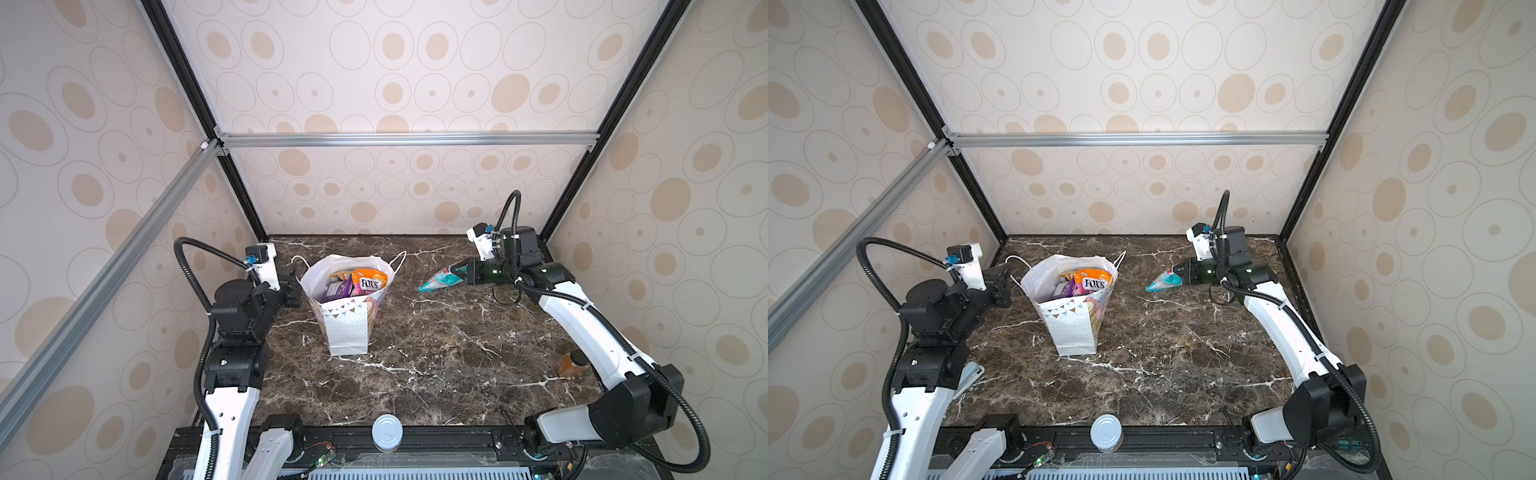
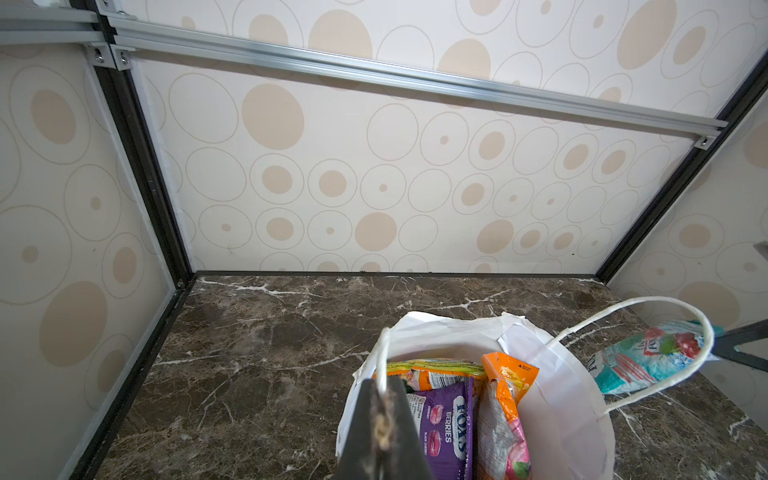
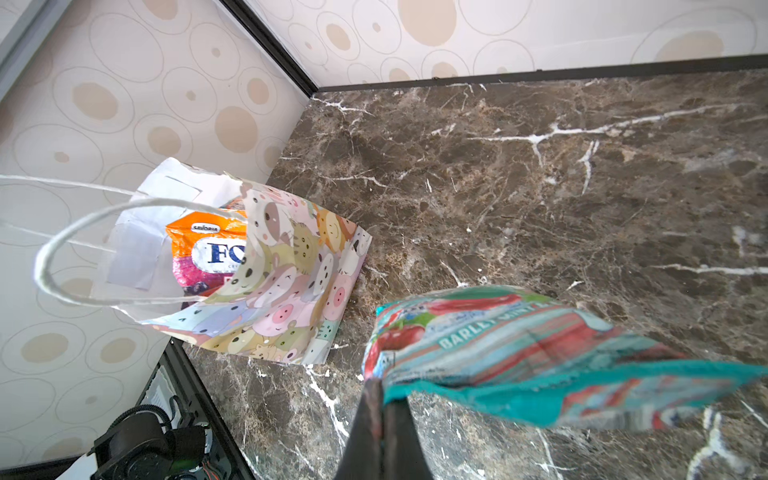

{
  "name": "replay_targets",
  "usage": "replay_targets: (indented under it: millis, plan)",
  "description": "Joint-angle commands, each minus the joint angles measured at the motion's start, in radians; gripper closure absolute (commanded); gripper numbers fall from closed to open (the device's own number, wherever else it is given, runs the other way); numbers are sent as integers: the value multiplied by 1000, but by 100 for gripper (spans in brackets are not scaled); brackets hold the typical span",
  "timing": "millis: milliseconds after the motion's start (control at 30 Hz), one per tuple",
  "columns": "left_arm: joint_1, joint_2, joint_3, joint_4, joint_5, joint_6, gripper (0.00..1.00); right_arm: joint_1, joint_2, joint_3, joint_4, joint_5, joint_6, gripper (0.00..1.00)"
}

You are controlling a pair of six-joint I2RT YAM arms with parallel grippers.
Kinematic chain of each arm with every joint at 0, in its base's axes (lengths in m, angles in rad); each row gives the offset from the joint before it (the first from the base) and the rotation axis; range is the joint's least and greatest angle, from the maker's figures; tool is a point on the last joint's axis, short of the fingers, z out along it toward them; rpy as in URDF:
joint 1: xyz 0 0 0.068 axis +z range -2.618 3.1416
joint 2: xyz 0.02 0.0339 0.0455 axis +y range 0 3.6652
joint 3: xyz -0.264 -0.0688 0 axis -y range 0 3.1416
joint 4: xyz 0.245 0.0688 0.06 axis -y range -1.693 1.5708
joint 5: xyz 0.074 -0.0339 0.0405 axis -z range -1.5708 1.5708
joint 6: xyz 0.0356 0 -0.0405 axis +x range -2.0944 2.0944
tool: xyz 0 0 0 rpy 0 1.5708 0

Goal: Place the snacks into the paper bag
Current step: 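Lift the teal packet high with the right gripper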

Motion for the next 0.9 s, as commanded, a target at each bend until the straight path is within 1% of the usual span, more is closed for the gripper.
replay_targets:
  millis: [0, 200, 333, 500, 600, 733, 867]
  plan:
    - [9, -21, 24, 83, 9, 13, 100, 22, -43, 73, -13, 15, -31, 100]
    - [9, -19, 24, 83, 10, 13, 100, 42, -13, 205, -78, 27, -46, 100]
    - [8, -21, 24, 84, 6, 13, 100, 68, 13, 279, -87, 31, -51, 100]
    - [10, -21, 22, 84, 6, 13, 100, 96, 42, 397, -129, 83, -69, 100]
    - [9, -23, 24, 82, 7, 14, 100, 96, 67, 474, -158, 132, -55, 100]
    - [10, -27, 24, 82, 6, 15, 100, 99, 118, 586, -195, 134, -51, 100]
    - [10, -29, 24, 82, 8, 14, 100, 107, 166, 688, -226, 168, -51, 100]
